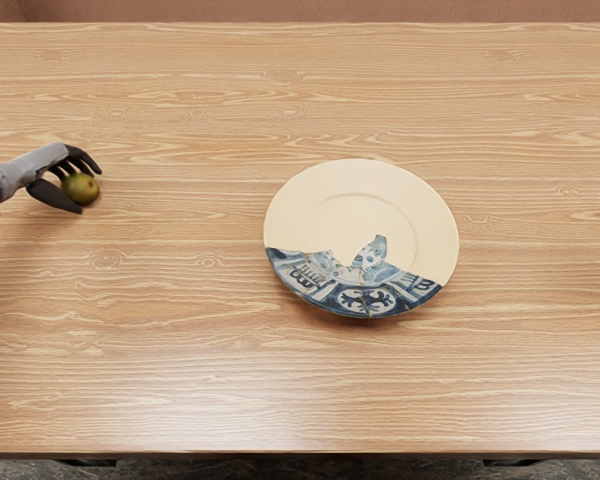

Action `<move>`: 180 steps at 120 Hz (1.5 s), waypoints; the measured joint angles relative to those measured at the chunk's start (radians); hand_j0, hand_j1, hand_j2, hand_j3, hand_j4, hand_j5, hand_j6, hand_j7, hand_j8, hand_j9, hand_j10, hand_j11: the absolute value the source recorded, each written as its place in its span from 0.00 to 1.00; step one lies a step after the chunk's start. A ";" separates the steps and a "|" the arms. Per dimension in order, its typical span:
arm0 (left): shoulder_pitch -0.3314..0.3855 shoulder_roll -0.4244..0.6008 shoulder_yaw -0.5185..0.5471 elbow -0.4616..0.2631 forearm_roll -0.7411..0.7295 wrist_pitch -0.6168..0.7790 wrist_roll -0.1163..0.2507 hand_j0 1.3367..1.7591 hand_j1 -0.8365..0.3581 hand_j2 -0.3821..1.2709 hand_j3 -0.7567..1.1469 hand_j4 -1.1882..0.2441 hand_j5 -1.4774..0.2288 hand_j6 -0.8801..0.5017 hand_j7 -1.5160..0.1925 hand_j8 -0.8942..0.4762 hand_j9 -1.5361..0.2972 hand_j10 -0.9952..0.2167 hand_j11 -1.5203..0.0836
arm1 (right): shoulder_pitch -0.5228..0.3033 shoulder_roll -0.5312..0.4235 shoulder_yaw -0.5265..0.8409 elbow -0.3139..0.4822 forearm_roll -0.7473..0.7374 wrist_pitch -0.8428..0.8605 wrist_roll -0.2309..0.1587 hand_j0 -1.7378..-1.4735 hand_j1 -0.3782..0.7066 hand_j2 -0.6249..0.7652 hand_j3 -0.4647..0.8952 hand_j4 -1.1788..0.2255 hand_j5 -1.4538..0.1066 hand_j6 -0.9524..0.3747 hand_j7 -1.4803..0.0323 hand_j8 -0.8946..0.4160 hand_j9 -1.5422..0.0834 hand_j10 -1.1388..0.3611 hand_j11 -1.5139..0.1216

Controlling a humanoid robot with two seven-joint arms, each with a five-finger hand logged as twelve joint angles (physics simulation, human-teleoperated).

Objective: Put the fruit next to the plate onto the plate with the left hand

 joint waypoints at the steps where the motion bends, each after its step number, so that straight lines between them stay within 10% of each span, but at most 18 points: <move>1: -0.001 0.000 0.000 0.000 0.000 -0.001 0.000 0.76 0.51 0.29 0.40 0.49 0.50 0.30 0.52 0.30 0.49 0.42 0.56 | 0.000 0.000 0.000 0.000 0.000 0.000 0.000 0.30 0.06 0.45 0.34 0.82 0.91 0.70 0.96 0.66 0.93 0.74 0.90; 180: -0.023 0.006 0.027 0.003 -0.003 -0.079 0.001 0.75 0.46 0.42 0.40 0.34 0.40 0.27 0.41 0.28 0.38 0.34 0.40 | 0.000 0.000 0.002 0.000 0.000 0.000 -0.001 0.30 0.06 0.45 0.34 0.82 0.91 0.70 0.96 0.66 0.93 0.74 0.90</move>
